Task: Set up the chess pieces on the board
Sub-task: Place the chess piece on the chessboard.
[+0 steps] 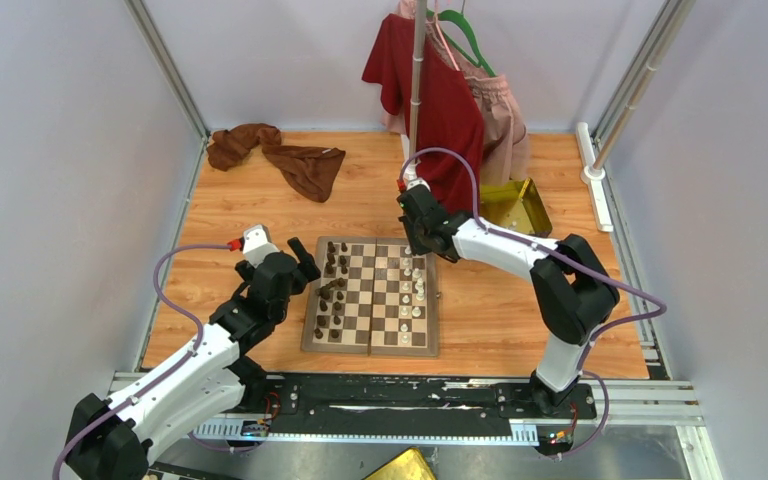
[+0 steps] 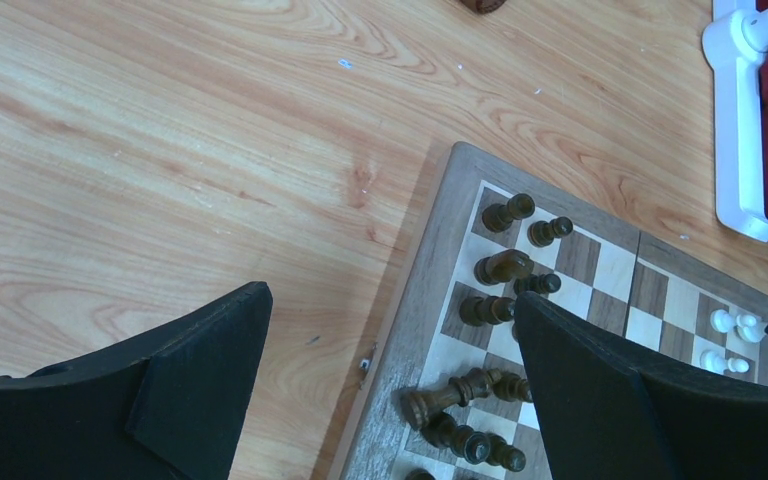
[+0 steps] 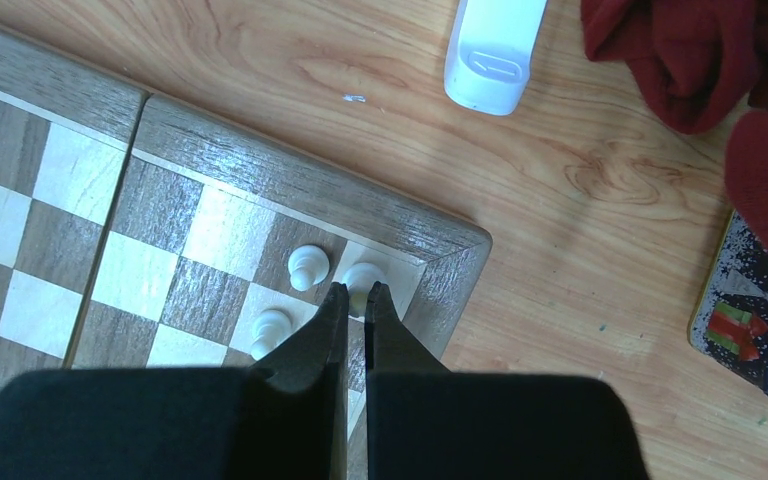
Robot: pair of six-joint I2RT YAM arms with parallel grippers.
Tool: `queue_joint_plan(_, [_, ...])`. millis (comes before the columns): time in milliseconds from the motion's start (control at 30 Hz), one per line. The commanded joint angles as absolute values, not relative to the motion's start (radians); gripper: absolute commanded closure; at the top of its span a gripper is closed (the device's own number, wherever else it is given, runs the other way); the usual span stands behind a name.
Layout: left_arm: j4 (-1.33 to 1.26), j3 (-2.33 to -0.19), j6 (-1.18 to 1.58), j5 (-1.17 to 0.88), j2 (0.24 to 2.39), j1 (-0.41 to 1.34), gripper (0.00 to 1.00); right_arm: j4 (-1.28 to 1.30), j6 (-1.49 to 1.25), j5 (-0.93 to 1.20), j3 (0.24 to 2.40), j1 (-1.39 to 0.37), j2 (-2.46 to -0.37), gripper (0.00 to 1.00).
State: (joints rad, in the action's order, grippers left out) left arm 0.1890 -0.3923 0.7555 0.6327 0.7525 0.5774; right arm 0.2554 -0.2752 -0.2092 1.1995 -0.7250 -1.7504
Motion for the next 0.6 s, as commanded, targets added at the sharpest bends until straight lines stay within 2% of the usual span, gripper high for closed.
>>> queue_joint_plan(0, [0.166, -0.405, 0.748, 0.667, 0.747, 0.571, 0.00, 0.267, -0.268, -0.212, 1.222, -0.739, -1.772, 0.98])
queue_joint_plan(233, [0.164, -0.401, 0.747, 0.667, 0.750, 0.572, 0.00, 0.267, -0.264, -0.213, 1.223, -0.739, -1.786, 0.95])
queue_joint_plan(467, [0.161, -0.398, 0.749, 0.669, 0.751, 0.572, 0.00, 0.265, -0.257, -0.216, 1.216, -0.740, -1.770, 0.78])
queue_joint_plan(567, [0.162, -0.399, 0.749, 0.669, 0.750, 0.571, 0.00, 0.267, -0.253, -0.218, 1.215, -0.740, -1.751, 0.74])
